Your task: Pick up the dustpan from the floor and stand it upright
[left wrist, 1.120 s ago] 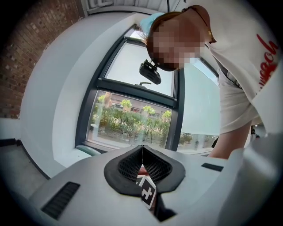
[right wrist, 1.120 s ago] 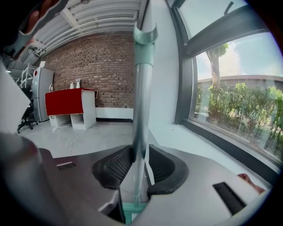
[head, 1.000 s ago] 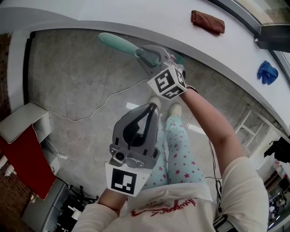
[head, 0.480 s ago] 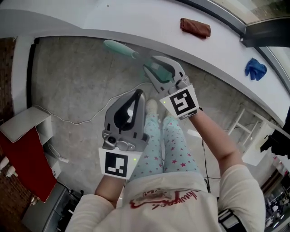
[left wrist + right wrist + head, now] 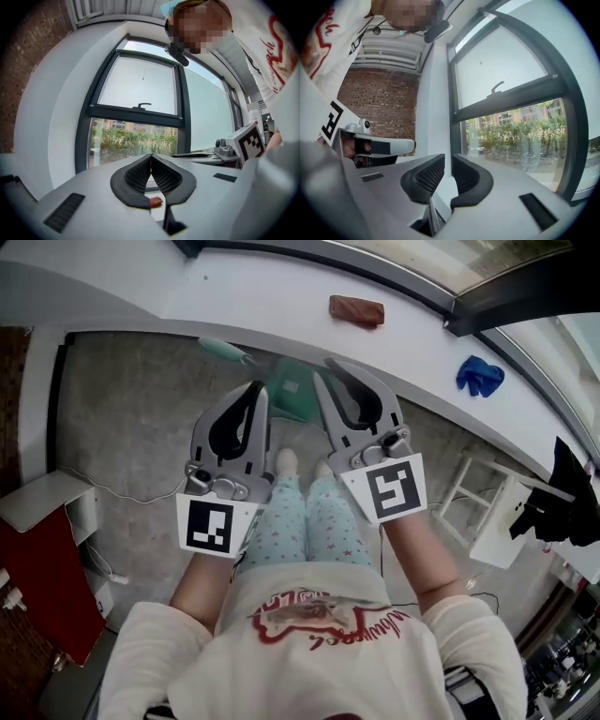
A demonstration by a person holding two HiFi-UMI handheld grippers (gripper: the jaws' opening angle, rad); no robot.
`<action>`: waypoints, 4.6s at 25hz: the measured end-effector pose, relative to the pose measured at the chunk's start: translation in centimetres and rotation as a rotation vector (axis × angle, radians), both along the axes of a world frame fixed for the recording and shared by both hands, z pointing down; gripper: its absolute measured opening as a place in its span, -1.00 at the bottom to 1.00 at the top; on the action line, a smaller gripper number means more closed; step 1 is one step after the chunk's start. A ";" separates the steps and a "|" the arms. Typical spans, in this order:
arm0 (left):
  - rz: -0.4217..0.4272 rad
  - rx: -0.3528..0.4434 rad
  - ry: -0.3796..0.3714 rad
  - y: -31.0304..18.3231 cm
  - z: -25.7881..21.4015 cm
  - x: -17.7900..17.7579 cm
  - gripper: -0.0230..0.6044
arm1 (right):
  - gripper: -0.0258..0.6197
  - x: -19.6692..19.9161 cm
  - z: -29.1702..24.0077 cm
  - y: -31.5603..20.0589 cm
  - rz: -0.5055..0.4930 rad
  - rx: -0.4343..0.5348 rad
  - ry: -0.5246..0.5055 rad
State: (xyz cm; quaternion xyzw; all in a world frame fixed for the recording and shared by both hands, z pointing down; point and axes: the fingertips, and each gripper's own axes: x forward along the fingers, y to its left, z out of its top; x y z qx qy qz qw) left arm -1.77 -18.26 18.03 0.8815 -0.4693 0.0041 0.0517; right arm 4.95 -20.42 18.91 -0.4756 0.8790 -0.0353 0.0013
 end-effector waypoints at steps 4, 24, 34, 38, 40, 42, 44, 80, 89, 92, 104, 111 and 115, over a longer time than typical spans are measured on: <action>0.083 0.017 0.047 1.2 -4.2 3.7 -0.86 | -0.80 2.8 -4.6 2.2 0.061 0.015 -0.024; 0.136 0.147 -0.001 8.9 -13.6 10.0 -0.86 | -0.84 9.5 -12.8 12.3 0.063 0.065 -0.009; 0.181 0.154 -0.012 12.6 -14.4 10.0 -0.86 | -0.84 10.6 -13.7 15.1 0.101 0.086 0.017; 0.216 0.166 0.005 15.9 -14.7 8.9 -0.86 | -0.84 8.4 -14.5 18.1 0.117 0.107 0.005; 0.212 0.169 0.013 17.8 -14.5 6.8 -0.86 | -0.84 6.6 -14.4 20.2 0.133 0.121 0.031; 0.205 0.166 0.018 20.3 -14.2 3.9 -0.86 | -0.84 4.5 -14.3 23.0 0.163 0.127 0.052; 0.213 0.163 0.017 23.3 -13.9 0.7 -0.86 | -0.84 2.4 -14.2 26.2 0.206 0.118 0.055; 0.246 0.127 0.075 63.5 -15.6 -8.3 -0.86 | -0.84 -4.7 -15.2 68.0 0.284 0.071 -0.016; 0.338 0.134 0.080 67.9 -16.6 -10.7 -0.86 | -0.84 -8.6 -17.3 71.9 0.326 0.118 0.002; 0.372 0.137 0.093 68.6 -17.3 -11.5 -0.86 | -0.84 -10.6 -17.5 72.3 0.324 0.104 -0.012; 0.374 0.152 0.106 70.8 -17.8 -14.0 -0.86 | -0.84 -13.7 -18.3 74.3 0.334 0.108 0.003; 0.366 0.164 0.105 71.4 -18.1 -13.9 -0.86 | -0.84 -13.8 -18.9 74.7 0.327 0.129 -0.007; 0.360 0.162 0.104 71.7 -18.0 -14.0 -0.86 | -0.84 -13.8 -18.4 75.0 0.323 0.115 0.006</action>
